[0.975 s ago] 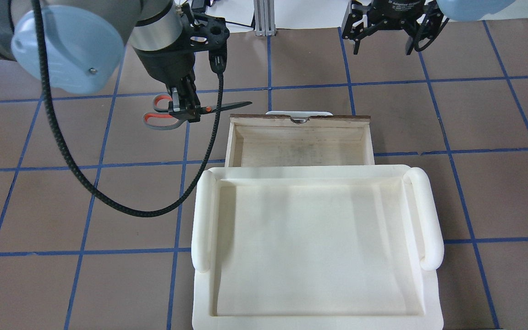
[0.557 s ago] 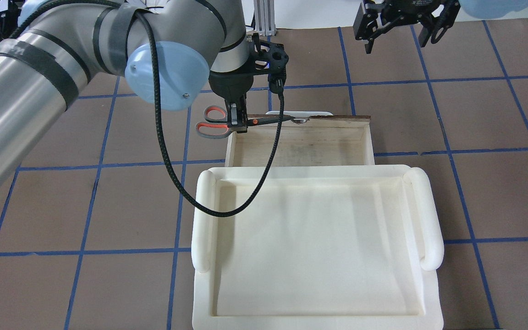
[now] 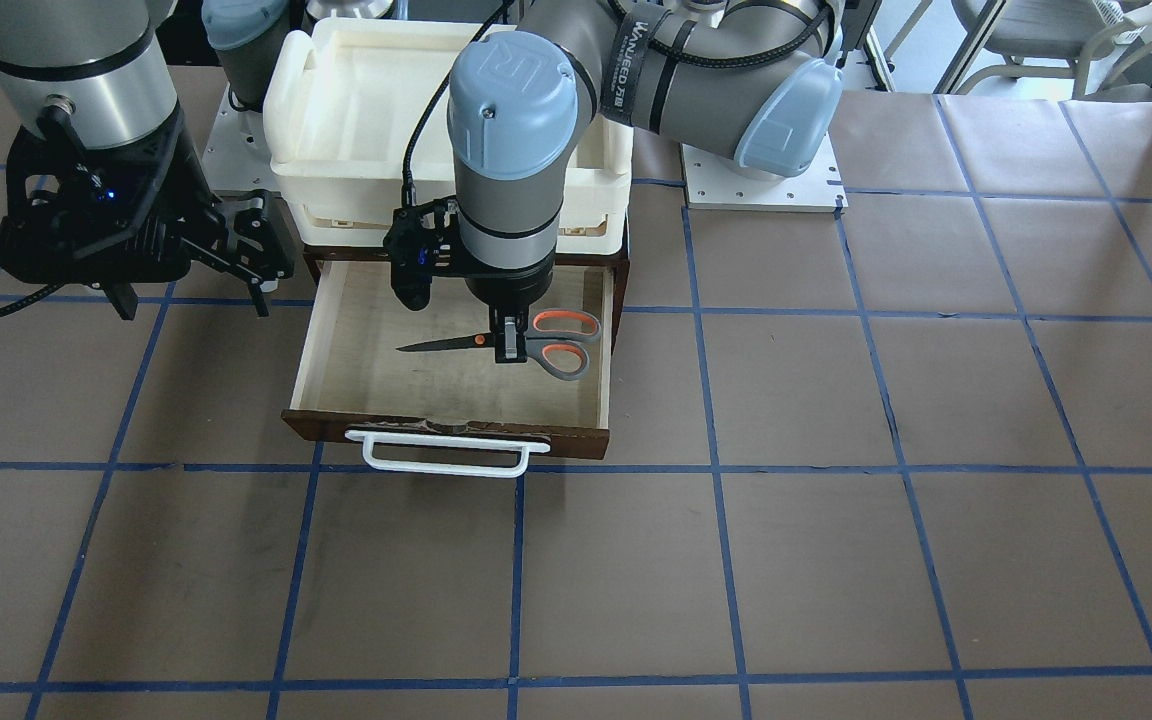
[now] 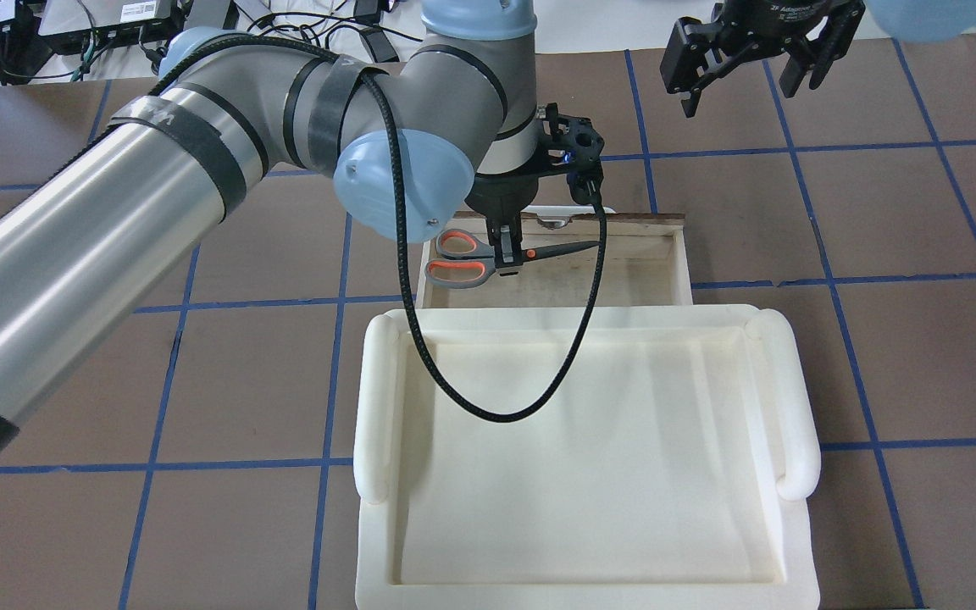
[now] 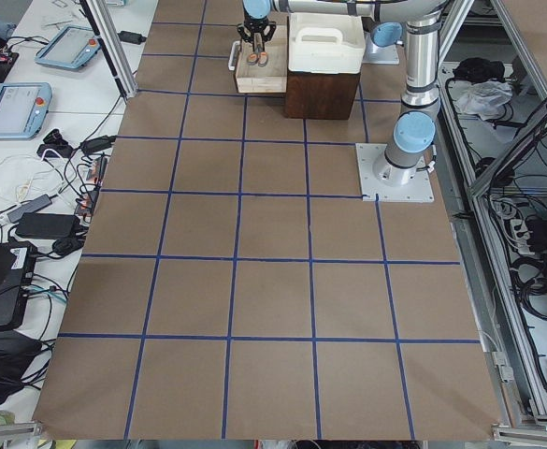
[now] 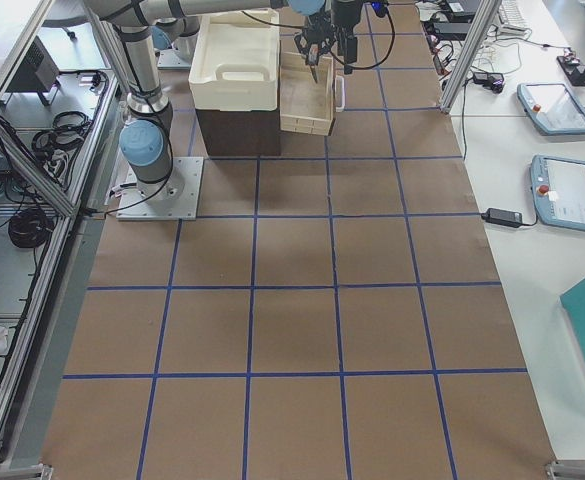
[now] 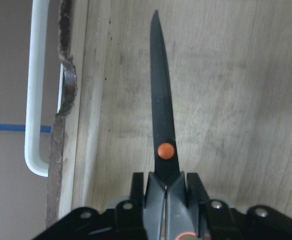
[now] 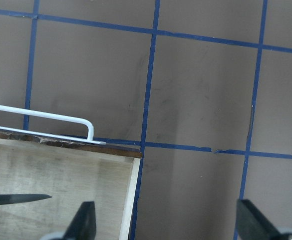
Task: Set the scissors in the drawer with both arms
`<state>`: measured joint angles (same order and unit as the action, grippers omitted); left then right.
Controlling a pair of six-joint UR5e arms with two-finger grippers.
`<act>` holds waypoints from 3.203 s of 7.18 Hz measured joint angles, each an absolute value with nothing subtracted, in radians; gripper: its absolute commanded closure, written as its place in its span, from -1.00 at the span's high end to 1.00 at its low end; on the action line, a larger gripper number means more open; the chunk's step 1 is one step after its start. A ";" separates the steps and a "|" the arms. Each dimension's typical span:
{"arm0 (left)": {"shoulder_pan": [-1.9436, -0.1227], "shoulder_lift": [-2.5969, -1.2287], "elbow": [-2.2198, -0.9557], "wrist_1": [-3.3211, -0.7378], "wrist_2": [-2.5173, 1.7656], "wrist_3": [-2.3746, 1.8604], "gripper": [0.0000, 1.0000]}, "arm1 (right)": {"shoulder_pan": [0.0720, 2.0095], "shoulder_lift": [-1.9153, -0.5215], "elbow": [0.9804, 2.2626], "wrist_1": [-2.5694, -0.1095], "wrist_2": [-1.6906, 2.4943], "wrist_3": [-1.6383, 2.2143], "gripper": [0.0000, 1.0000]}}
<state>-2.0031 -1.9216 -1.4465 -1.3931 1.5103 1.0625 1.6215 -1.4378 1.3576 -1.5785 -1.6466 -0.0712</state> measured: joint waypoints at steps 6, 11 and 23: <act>-2.037 -1.958 -1.469 -1.370 1.511 1.047 -1.00 | 1.624 -1.456 1.380 -1.567 -1.592 0.024 1.00; -2.053 -1.974 -1.525 -1.282 1.512 1.047 -0.80 | 1.626 -1.471 1.404 -1.577 -1.599 0.034 1.00; -2.015 -1.819 -1.513 -1.297 1.539 0.970 1.00 | 1.626 -1.474 1.418 -1.583 -1.599 0.022 1.00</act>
